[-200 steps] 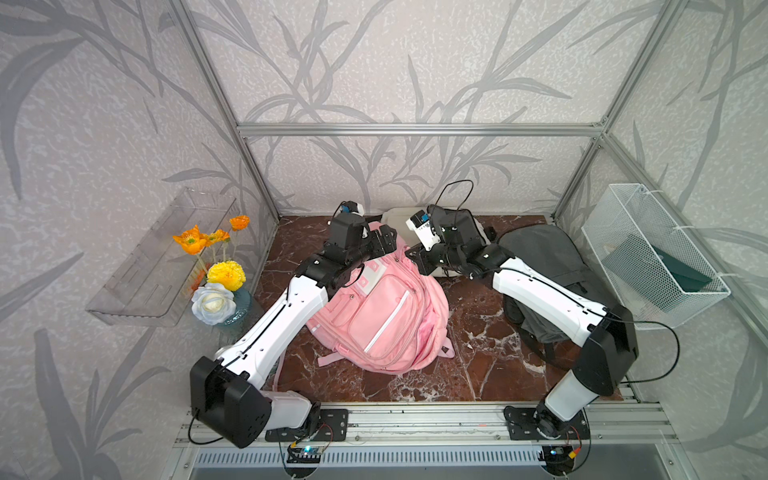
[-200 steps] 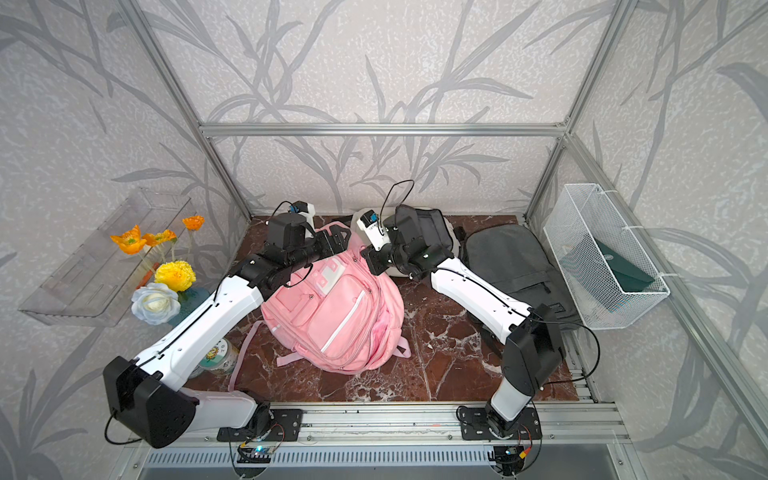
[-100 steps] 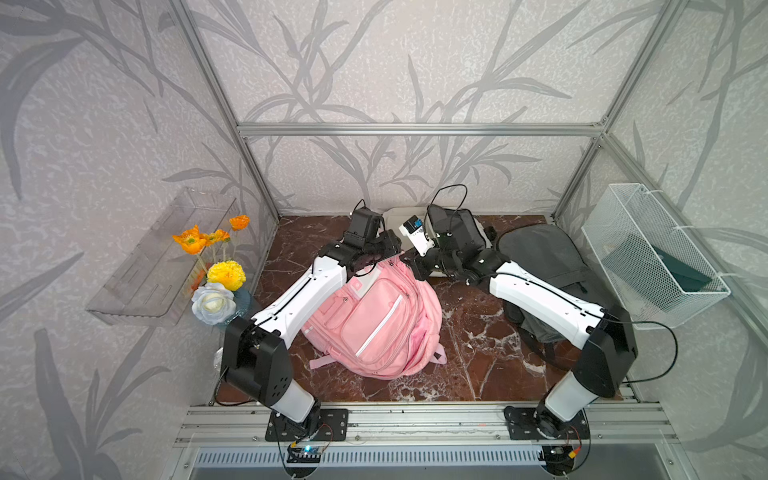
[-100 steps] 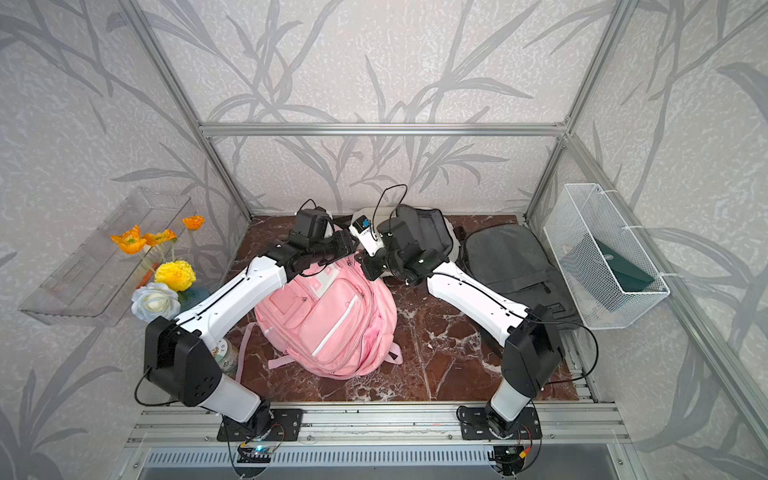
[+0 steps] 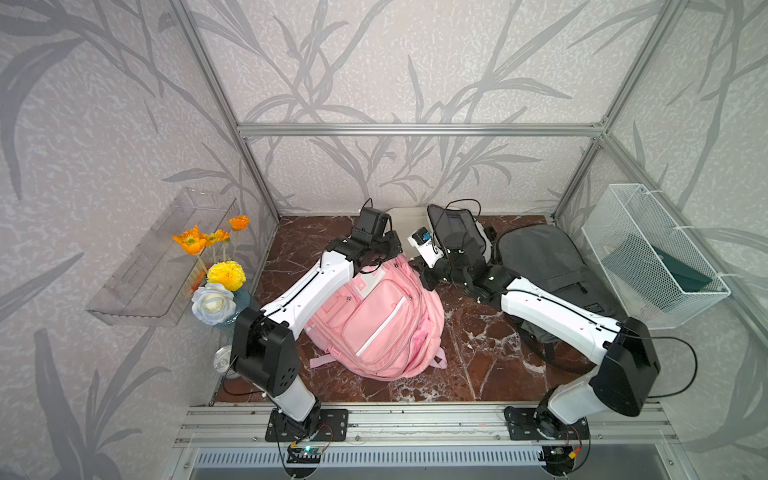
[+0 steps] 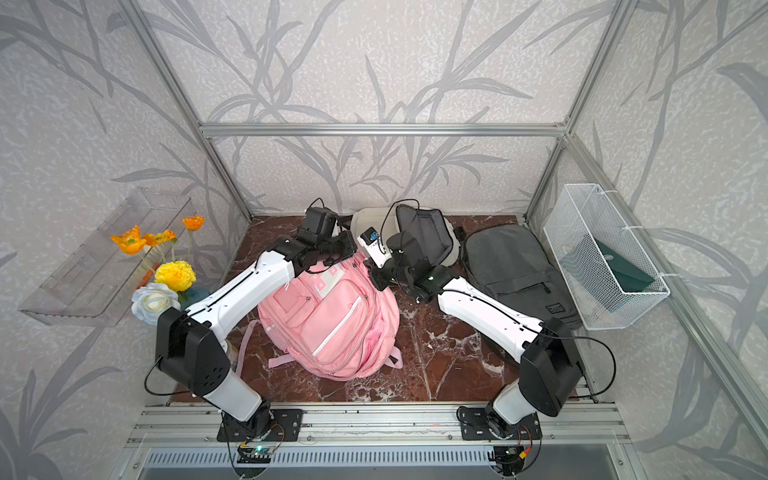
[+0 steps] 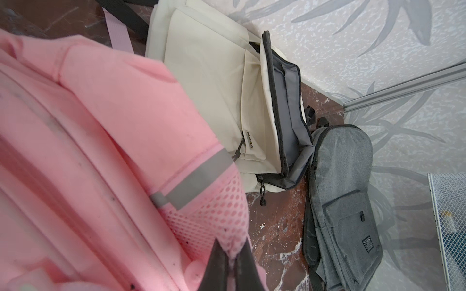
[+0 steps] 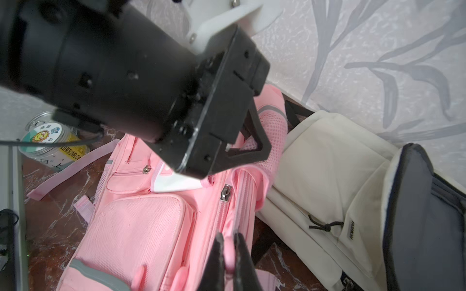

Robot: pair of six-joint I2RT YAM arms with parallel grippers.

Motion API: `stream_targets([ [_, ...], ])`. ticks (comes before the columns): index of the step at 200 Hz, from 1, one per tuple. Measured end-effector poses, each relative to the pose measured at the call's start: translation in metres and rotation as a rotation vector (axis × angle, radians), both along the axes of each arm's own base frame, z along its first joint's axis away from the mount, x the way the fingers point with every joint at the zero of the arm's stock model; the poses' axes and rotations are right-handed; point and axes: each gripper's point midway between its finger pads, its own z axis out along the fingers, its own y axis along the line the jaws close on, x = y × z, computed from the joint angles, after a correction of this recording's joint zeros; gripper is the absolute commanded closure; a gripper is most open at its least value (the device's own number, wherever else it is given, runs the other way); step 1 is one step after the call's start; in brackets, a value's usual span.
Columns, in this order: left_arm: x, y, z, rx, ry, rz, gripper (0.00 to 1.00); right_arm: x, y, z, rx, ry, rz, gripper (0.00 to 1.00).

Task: Zip up the backpack
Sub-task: Zip the zipper on the backpack.

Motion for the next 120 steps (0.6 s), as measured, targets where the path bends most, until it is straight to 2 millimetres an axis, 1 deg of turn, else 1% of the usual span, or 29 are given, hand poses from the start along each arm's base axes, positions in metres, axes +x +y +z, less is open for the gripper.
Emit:
stream_targets([
  [28, 0.01, 0.011, -0.004, 0.004, 0.012, 0.028, 1.0, -0.011, -0.01, -0.005, 0.012, -0.01, -0.003, 1.0],
  [53, 0.028, 0.034, -0.009, 0.039, 0.009, 0.093, 1.0, -0.025, -0.019, -0.01, 0.018, -0.002, 0.006, 1.0],
  [72, 0.04, 0.052, -0.012, 0.061, 0.01, 0.139, 1.0, -0.033, -0.021, -0.014, 0.025, 0.005, 0.018, 1.0],
  [102, 0.045, 0.068, -0.021, 0.075, 0.036, 0.168, 1.0, -0.04, -0.019, -0.019, 0.041, 0.007, 0.025, 1.0],
  [120, 0.045, 0.072, -0.026, 0.085, 0.051, 0.163, 1.0, -0.035, -0.023, -0.022, 0.038, 0.012, -0.018, 1.0],
])
